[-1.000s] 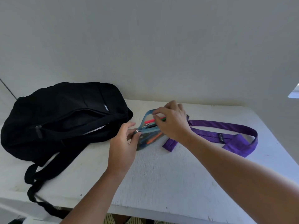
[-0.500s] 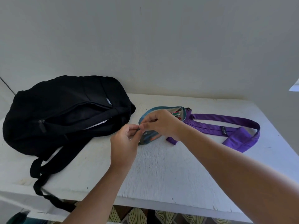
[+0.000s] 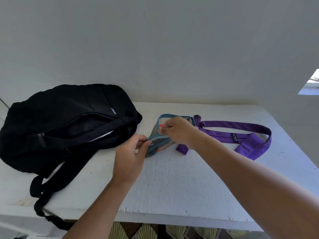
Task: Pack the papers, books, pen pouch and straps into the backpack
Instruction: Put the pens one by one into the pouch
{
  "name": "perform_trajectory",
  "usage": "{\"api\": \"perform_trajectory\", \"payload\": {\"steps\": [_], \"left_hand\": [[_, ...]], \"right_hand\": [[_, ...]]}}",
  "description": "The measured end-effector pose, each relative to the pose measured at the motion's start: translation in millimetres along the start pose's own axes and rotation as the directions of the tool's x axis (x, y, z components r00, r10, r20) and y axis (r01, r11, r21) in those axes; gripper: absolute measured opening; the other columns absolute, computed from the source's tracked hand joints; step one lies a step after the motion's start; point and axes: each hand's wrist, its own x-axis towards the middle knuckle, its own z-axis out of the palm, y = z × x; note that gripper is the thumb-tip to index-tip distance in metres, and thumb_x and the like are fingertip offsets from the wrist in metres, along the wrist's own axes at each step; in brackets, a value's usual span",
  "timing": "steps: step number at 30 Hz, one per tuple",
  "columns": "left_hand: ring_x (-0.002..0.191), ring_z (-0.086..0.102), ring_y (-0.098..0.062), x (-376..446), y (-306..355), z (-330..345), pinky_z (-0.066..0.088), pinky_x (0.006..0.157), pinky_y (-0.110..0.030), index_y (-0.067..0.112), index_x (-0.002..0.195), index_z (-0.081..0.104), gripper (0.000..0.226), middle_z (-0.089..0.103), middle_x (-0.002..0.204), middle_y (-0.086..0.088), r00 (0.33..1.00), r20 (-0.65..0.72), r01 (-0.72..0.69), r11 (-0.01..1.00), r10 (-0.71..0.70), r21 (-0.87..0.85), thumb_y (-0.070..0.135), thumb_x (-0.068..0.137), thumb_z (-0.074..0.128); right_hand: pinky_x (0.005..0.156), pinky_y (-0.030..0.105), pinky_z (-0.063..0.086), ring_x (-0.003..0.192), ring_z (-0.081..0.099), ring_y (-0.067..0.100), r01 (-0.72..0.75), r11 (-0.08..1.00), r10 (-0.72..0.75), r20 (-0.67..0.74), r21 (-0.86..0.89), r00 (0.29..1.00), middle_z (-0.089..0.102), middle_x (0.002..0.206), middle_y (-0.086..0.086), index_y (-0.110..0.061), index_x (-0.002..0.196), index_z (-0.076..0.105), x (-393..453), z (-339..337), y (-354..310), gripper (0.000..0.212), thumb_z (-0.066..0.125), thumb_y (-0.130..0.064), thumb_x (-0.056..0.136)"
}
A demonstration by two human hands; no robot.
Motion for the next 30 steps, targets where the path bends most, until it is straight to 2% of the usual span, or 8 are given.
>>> {"api": "perform_trajectory", "payload": {"steps": [3, 6, 11, 16, 21, 25, 27, 30], "left_hand": [[0.089, 0.069, 0.000, 1, -3, -8, 0.056, 0.071, -0.018, 0.021, 0.096, 0.068, 0.003, 0.071, 0.089, 0.016, 0.993, 0.090, -0.082, 0.993, 0.075, 0.085, 0.021, 0.098, 0.067], [0.093, 0.063, -0.004, 13, 3, -14, 0.058, 0.075, -0.033, 0.028, 0.094, 0.056, 0.010, 0.062, 0.095, 0.015, 0.972, 0.236, -0.050, 0.976, -0.001, 0.211, 0.029, 0.097, 0.066], [0.087, 0.056, -0.012, 57, 32, -2, 0.051, 0.070, -0.033, 0.029, 0.095, 0.047, 0.045, 0.046, 0.106, 0.005, 0.864, 0.460, -0.098, 0.830, -0.203, 0.549, 0.066, 0.082, 0.070], [0.079, 0.054, -0.023, 71, 35, 24, 0.046, 0.066, -0.035, 0.030, 0.080, 0.040, 0.029, 0.041, 0.108, -0.005, 0.761, 0.589, -0.213, 0.753, -0.272, 0.623, 0.041, 0.099, 0.059], [0.078, 0.057, -0.024, 65, 32, 27, 0.040, 0.058, -0.032, 0.031, 0.081, 0.040, 0.023, 0.036, 0.105, -0.002, 0.739, 0.622, -0.240, 0.762, -0.259, 0.602, 0.031, 0.103, 0.048], [0.079, 0.058, -0.027, 67, 36, 25, 0.040, 0.057, -0.031, 0.032, 0.083, 0.040, 0.021, 0.035, 0.106, -0.003, 0.690, 0.663, -0.284, 0.733, -0.292, 0.618, 0.026, 0.102, 0.045], [0.079, 0.058, -0.027, 72, 39, 25, 0.038, 0.057, -0.031, 0.029, 0.078, 0.039, 0.025, 0.035, 0.107, -0.003, 0.638, 0.676, -0.268, 0.717, -0.369, 0.644, 0.030, 0.101, 0.050], [0.086, 0.054, -0.021, 85, 50, 28, 0.042, 0.063, -0.031, 0.029, 0.093, 0.046, 0.041, 0.038, 0.111, -0.003, 0.602, 0.643, -0.131, 0.736, -0.473, 0.664, 0.060, 0.083, 0.072]], "right_hand": [[0.102, 0.055, 0.042, 0.104, 0.064, 0.033, -0.066, 0.998, 0.065, -0.058, 0.001, 0.996, 0.073, 0.095, 0.007, -0.014, 0.097, 0.076, 2, -3, 12, 0.033, 0.066, -0.046, 0.096], [0.092, 0.045, 0.033, 0.099, 0.061, 0.026, -0.036, 0.998, 0.034, -0.066, -0.044, 0.997, 0.072, 0.095, 0.005, -0.014, 0.101, 0.075, -4, 1, 14, 0.036, 0.063, -0.047, 0.099], [0.090, 0.049, 0.055, 0.090, 0.065, 0.024, 0.002, 0.994, -0.006, 0.038, 0.112, 0.999, 0.075, 0.106, 0.015, -0.014, 0.095, 0.079, -10, -4, 14, 0.021, 0.077, -0.034, 0.093], [0.084, 0.041, 0.053, 0.090, 0.066, 0.024, -0.031, 0.984, 0.034, -0.016, 0.175, 0.999, 0.077, 0.097, 0.009, -0.029, 0.072, 0.079, -12, -1, 21, 0.015, 0.082, -0.032, 0.087], [0.105, 0.058, 0.047, 0.103, 0.067, 0.028, -0.095, 0.982, 0.105, -0.053, 0.161, 0.993, 0.076, 0.088, -0.010, -0.046, 0.074, 0.078, -3, -2, 35, 0.002, 0.079, -0.048, 0.075], [0.104, 0.056, 0.048, 0.101, 0.068, 0.029, -0.107, 0.977, 0.117, -0.041, 0.184, 0.992, 0.077, 0.091, -0.004, -0.034, 0.080, 0.080, -4, -3, 38, 0.020, 0.078, -0.052, 0.070], [0.099, 0.043, 0.053, 0.098, 0.067, 0.025, -0.104, 0.972, 0.103, 0.019, 0.210, 0.995, 0.076, 0.097, 0.002, -0.023, 0.088, 0.082, -11, -8, 35, 0.018, 0.081, -0.040, 0.083], [0.078, 0.027, 0.052, 0.088, 0.063, 0.016, -0.079, 0.969, 0.062, 0.079, 0.234, 0.995, 0.074, 0.104, 0.004, -0.011, 0.112, 0.078, -15, -19, 40, 0.019, 0.073, -0.022, 0.097]]}}
